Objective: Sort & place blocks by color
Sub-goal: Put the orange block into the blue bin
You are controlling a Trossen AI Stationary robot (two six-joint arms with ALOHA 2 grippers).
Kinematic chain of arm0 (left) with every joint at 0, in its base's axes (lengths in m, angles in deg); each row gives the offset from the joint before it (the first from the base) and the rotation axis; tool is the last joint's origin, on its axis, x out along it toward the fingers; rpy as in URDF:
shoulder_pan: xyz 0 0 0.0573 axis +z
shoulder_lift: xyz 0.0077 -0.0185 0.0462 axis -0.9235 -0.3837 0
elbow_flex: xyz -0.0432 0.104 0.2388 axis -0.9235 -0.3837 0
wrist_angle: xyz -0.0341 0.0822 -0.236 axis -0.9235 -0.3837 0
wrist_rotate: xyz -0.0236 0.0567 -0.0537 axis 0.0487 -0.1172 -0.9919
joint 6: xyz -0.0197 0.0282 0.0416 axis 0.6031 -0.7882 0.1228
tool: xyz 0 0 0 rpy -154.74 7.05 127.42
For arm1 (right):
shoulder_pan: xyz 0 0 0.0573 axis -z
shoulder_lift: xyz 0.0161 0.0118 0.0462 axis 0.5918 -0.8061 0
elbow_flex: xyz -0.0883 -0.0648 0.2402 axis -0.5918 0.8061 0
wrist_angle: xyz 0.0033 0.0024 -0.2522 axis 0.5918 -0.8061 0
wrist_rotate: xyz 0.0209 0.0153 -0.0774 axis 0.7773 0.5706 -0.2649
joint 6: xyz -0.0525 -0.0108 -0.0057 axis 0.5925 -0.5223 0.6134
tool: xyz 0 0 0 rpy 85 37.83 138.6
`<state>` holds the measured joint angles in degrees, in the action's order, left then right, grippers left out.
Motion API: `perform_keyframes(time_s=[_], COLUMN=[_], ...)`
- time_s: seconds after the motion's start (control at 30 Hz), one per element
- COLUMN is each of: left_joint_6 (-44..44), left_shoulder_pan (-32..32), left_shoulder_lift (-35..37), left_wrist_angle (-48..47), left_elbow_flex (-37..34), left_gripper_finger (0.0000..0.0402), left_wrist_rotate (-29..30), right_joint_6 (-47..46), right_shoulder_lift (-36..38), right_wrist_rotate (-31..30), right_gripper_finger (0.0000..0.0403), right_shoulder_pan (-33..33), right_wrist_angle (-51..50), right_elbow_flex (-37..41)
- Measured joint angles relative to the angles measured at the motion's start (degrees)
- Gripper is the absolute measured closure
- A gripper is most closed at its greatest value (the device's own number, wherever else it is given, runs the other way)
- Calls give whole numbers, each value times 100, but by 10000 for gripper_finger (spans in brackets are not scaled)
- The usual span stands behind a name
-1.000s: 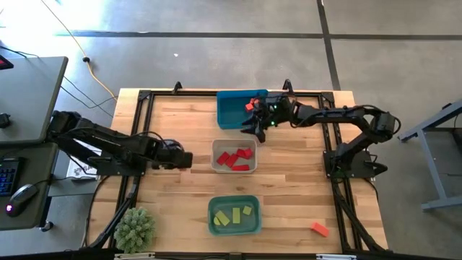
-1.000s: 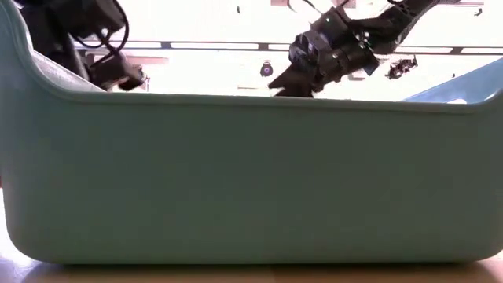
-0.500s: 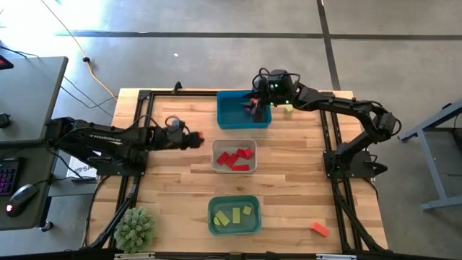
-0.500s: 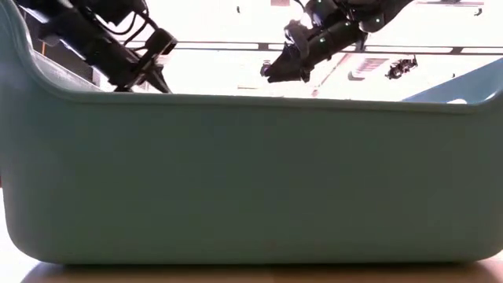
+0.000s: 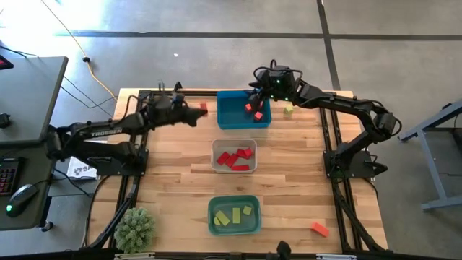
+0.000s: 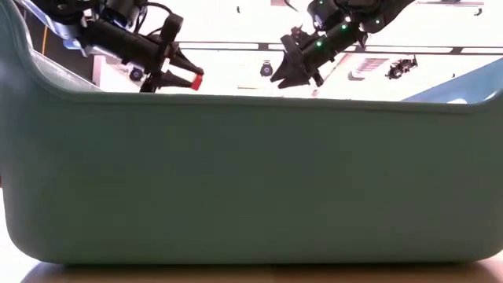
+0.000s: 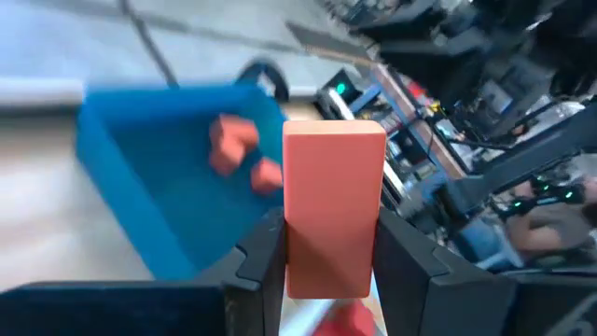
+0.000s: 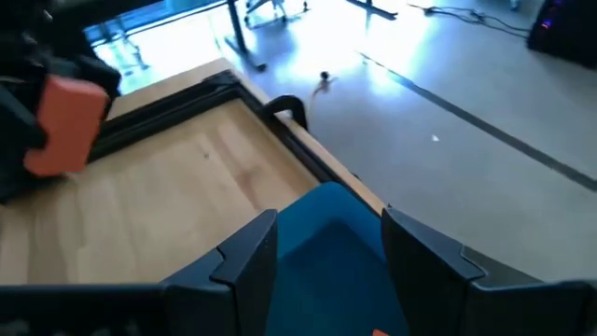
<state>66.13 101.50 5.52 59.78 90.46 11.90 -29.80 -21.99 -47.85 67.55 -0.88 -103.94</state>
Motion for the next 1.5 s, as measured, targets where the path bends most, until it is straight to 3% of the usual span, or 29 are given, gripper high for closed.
perform_keyframes(time_s=[0.17,0.3,0.5,0.67,1.03,1.33,1.5], left_joint_6=[-1536,-2569,-3524,-3954,-4385,-4346,-4340], left_shoulder_pan=[581,921,1304,1430,1432,1428,1377], left_shoulder_lift=[-2,-73,-716,-1615,-3253,-4016,-4309], left_wrist_angle=[0,5,-13,-280,-1048,-1039,-1015], left_elbow_flex=[494,889,1488,1989,2609,2787,2854], left_gripper_finger=[302,302,302,302,302,302,299], left_wrist_rotate=[-494,-550,-974,-1715,-1717,-1887,-1904], right_joint_6=[-480,-802,-1278,-1278,-1577,-1568,-1702], right_shoulder_lift=[0,0,0,0,0,0,0], right_wrist_rotate=[-328,-618,-1282,-1383,-1385,-1422,-1766], right_gripper_finger=[224,224,224,224,224,224,224], right_shoulder_pan=[0,-2,0,0,0,0,-2], right_wrist_angle=[26,14,1,-19,-331,-779,-1189], right_elbow_flex=[0,0,2,2,7,9,9])
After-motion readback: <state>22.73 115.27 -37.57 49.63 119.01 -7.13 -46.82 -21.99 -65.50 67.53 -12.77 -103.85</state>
